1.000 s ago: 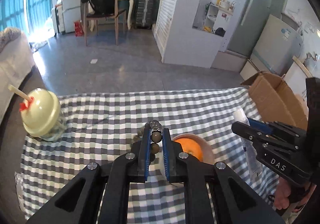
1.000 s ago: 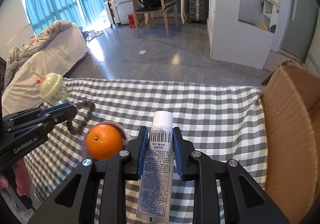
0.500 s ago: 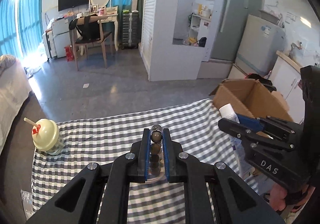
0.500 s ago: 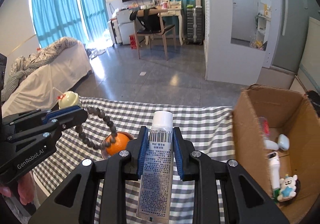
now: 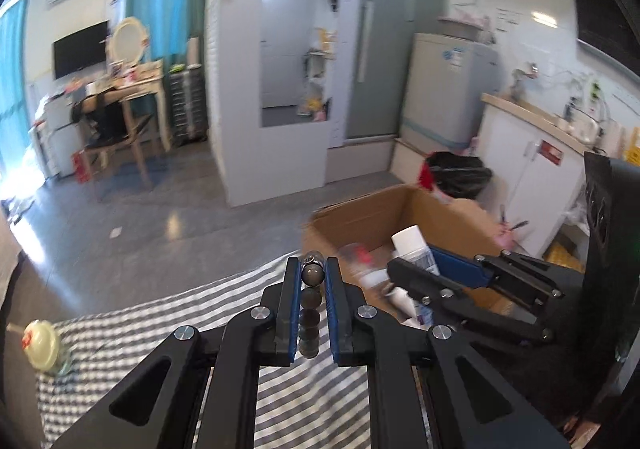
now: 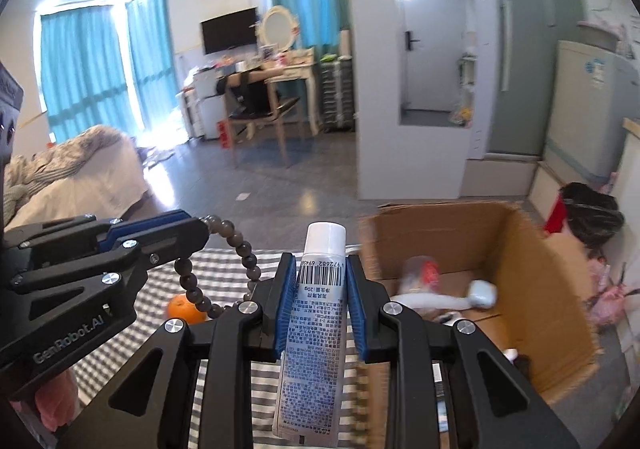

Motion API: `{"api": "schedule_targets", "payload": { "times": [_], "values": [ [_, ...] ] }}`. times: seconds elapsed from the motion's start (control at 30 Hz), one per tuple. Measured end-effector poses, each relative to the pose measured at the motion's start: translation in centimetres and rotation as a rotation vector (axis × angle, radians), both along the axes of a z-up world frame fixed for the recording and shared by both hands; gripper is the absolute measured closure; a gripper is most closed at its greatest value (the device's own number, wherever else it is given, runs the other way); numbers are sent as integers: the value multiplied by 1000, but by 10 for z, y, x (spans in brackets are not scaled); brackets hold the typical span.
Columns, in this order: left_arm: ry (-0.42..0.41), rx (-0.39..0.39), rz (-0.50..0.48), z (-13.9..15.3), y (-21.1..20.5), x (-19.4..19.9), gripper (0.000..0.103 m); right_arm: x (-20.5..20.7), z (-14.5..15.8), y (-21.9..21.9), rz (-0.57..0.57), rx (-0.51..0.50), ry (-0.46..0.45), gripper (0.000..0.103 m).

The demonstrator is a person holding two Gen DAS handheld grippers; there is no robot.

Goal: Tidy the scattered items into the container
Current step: 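Carry both items into the cardboard box and open both grippers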

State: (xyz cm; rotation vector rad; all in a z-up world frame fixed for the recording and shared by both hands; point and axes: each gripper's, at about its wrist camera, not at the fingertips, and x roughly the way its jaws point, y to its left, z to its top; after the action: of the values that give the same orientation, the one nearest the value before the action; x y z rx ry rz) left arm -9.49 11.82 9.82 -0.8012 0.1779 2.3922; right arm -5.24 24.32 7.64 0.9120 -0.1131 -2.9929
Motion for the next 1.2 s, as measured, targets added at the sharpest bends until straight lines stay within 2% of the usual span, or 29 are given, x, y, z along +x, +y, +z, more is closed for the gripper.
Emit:
{"api": "schedule_targets", "payload": {
  "times": [0.13,0.37,0.57,0.7,0.83,0.87,0.93,0.97,1.0,1.03,1.2],
  "values": [
    [2,1,-59,3,48,4,92,13,5,34,-106,37,6,79],
    [-29,7,-122,-6,116,3,92,23,-5,104,-250,19,-34,79],
    [-49,-35,-156,-28,160,6,92,15,-28,139,-285,-10,-99,79],
    [-74,-91,-134,-52,176,-2,92,8,-46,149,-277,-32,-145,79],
    [-104,-107,-98,-70,177,-13,89,2,-62,157,-271,-46,-177,79],
    [-99,-111,-86,-74,177,-15,82,1,-64,158,-271,-47,-182,79],
    [-86,-133,-47,-79,174,-16,44,2,-69,155,-281,-31,-194,75],
    [-76,-141,-24,-80,171,-15,15,1,-71,154,-285,-23,-204,69],
    [-52,-137,4,-79,167,-14,7,1,-73,153,-289,-19,-212,53],
    [-31,-125,14,-76,163,-12,7,1,-74,152,-299,-14,-210,45],
    [3,-122,19,-62,146,-7,3,5,-67,147,-304,2,-188,43]
  ]
}}
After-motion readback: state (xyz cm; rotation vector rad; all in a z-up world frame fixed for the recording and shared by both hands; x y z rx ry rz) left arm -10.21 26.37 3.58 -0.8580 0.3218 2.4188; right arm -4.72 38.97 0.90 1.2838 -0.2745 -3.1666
